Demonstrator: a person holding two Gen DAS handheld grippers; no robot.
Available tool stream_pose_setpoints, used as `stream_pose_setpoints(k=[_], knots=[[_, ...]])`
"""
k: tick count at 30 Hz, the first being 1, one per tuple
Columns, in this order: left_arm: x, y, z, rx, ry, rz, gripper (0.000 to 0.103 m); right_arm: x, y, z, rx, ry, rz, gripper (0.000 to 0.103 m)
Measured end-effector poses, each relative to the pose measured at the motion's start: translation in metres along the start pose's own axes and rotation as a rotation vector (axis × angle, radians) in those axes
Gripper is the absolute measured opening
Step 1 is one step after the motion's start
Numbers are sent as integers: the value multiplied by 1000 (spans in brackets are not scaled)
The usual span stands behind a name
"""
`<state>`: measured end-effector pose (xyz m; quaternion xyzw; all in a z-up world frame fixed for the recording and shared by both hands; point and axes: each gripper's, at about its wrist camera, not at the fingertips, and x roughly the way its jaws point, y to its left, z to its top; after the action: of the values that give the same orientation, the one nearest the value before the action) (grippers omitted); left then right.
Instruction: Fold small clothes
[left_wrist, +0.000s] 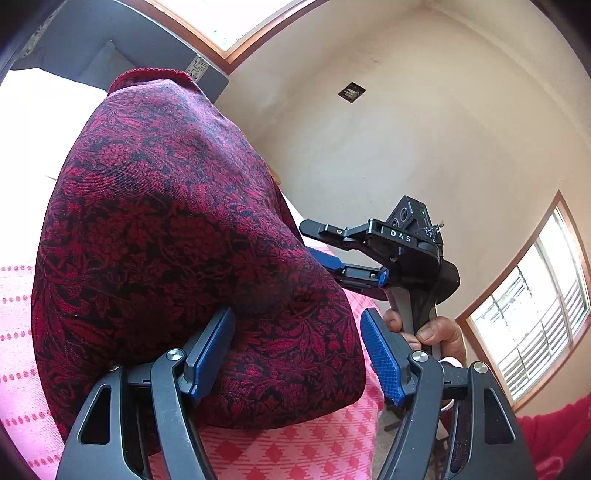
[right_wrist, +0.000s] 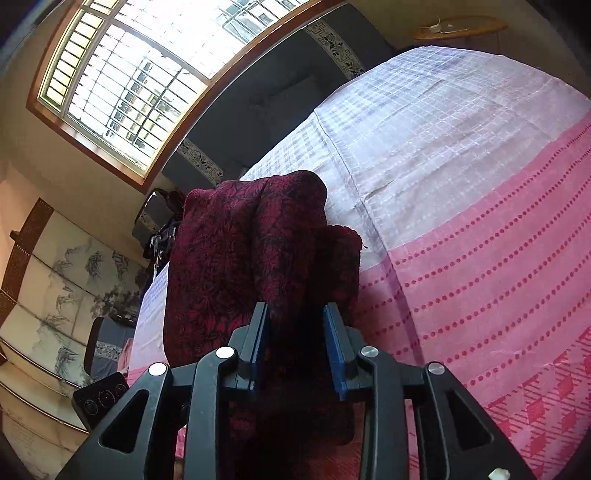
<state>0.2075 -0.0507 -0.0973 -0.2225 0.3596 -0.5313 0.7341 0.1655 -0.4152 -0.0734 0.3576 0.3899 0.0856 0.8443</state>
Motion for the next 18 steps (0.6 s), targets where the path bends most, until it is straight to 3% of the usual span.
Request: stream_pose_setpoints(k=[3,5,10,11,12,13,18], knots=[[-3,1,-5,-3,-3,-5,71,-2,-9,6,29,-10,-47,63],[-7,1,-10,-5,-5,-9,71,3,-16,11,65,17,-14,73],[-6,0,-9,-10,-8,-14,71,26,-10,19,57,102,6,73],[-6,1,-10,-11,-9,-14,71,28,-3,19,36,100,-6,67],[-6,0,-8,-12,-11,-14,71,31,4,20,5,102,-19,42],[-6,1,-8,-13,-14,-13,71,34,13,21,-29,115,-33,28],[-15,0,-10,-20,-65,9,71,46,39,28,-114,108,-47,19]])
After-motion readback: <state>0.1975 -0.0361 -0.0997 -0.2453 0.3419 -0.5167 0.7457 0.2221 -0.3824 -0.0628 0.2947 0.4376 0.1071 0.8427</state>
